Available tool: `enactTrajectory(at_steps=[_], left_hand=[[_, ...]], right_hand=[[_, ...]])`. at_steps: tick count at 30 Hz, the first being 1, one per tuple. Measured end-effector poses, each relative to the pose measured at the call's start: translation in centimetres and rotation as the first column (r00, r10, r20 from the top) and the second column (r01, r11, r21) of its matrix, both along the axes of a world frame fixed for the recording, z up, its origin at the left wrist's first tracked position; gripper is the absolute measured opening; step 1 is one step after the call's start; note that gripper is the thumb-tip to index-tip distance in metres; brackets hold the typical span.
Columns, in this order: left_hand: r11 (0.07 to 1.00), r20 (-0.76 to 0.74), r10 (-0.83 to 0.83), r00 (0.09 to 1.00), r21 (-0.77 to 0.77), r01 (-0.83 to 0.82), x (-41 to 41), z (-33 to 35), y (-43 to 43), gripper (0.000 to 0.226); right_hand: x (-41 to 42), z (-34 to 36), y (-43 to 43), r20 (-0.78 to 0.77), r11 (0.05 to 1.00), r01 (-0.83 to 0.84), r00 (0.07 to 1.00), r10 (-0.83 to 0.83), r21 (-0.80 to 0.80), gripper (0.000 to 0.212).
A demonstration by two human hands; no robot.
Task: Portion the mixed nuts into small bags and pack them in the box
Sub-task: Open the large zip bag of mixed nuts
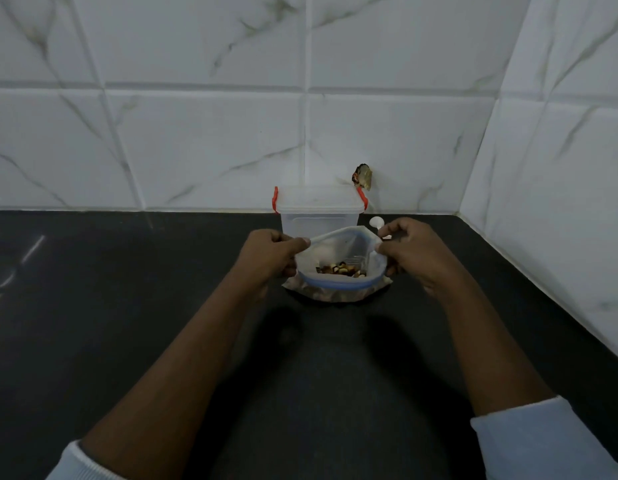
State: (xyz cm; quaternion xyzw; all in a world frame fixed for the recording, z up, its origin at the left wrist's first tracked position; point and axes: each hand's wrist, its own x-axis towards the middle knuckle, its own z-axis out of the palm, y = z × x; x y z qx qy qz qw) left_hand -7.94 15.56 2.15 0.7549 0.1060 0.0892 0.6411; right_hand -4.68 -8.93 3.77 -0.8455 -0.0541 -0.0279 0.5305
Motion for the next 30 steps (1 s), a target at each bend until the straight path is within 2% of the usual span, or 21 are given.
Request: enactTrajectory(at_steps=[4,8,11,14,15,17,19,21,23,25,30], left_hand=[[0.994,-0.056,-0.047,0.997,-0.105,0.041,-0.3,0.3,-0.5,0.007],[0.995,-0.113,-0.029,0.993,-0.097,0.019,-0.1,0.1,-0.8,0.008],[0.97,-0.145,-0.07,0.987,-0.242,0.033,-0.1,0.3,-1.1,0.015],[0.88,-0.148,-0.123,0.981,-0.474,0.039,-0.3,0.6,-2.0,0.014],[0.827,-0.158,-0.148,0.976,-0.562,0.034,-0.3,0.6,-2.1,0.016],[0.69,-0.172,-0.202,0.964,-0.723,0.015,0.0,0.6,-1.8,0.017],[0.574,-0.187,-0.223,0.957,-0.819,-0.026,0.4,0.3,-0.8,0.012],[0.518,-0.2,-0.197,0.96,-0.852,-0.071,0.5,0.2,-0.1,0.012],[0.482,-0.211,-0.171,0.962,-0.87,-0.105,0.5,0.2,0.2,0.02],[0.478,-0.238,-0.137,0.962,-0.866,-0.146,0.4,0.3,0.1,0.028],[0.563,-0.195,-0.119,0.974,-0.821,-0.096,0.4,0.4,-0.3,0.03]], right_hand=[[-0.4,0.0,1.0,-0.055,0.988,-0.001,0.998,0.01,0.155,0.021],[-0.4,-0.3,1.3,-0.084,0.966,0.043,0.996,-0.022,0.254,0.026],[-0.2,-0.4,1.3,-0.16,0.905,0.062,0.987,0.006,0.421,0.029],[0.0,-0.3,1.5,-0.281,0.779,0.114,0.956,0.081,0.616,0.03],[0.1,-0.4,1.5,-0.327,0.715,0.152,0.938,0.112,0.682,0.026],[0.1,-0.2,1.1,-0.408,0.528,0.26,0.894,0.185,0.809,0.014],[0.0,0.0,0.4,-0.436,0.385,0.334,0.873,0.217,0.86,0.015],[0.0,0.3,-0.1,-0.462,0.332,0.389,0.869,0.177,0.859,0.02],[0.0,0.2,-0.1,-0.477,0.314,0.415,0.865,0.154,0.854,0.026],[-0.2,0.0,0.5,-0.481,0.321,0.415,0.861,0.165,0.851,0.023],[-0.2,-0.6,1.2,-0.47,0.442,0.372,0.872,0.135,0.816,0.021]])
